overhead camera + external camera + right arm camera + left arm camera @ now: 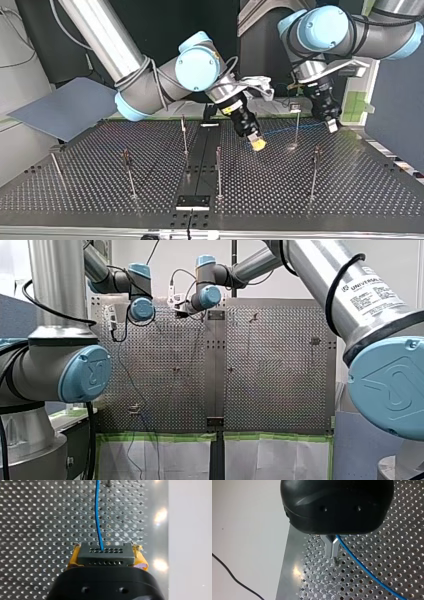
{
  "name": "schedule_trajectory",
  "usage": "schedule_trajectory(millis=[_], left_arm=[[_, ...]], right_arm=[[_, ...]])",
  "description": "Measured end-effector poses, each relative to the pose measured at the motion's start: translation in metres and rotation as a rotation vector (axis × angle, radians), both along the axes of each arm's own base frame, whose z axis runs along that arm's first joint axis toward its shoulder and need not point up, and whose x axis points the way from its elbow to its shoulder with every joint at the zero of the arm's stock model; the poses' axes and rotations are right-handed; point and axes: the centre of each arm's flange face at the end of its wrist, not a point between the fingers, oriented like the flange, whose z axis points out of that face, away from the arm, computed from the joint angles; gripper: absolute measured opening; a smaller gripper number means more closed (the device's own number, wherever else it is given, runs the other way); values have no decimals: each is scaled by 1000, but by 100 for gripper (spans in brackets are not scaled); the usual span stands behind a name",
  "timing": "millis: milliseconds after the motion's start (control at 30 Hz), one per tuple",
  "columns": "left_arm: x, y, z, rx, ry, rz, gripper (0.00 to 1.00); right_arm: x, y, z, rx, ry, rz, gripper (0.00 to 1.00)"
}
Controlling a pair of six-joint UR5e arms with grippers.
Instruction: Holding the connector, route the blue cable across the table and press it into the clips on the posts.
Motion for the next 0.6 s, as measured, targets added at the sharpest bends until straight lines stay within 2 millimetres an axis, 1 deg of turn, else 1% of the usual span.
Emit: schedule_trajectory(millis=[167, 367, 600], left_arm=[[14, 3, 4, 1, 6, -25, 0], [32, 7, 14, -1, -11, -57, 0], [40, 17, 16, -16, -18, -48, 0]], right_arm=[[0, -3, 4, -3, -7, -2, 0], [3, 0, 1, 0, -5, 11, 0], [13, 2, -9, 5, 2, 25, 0]])
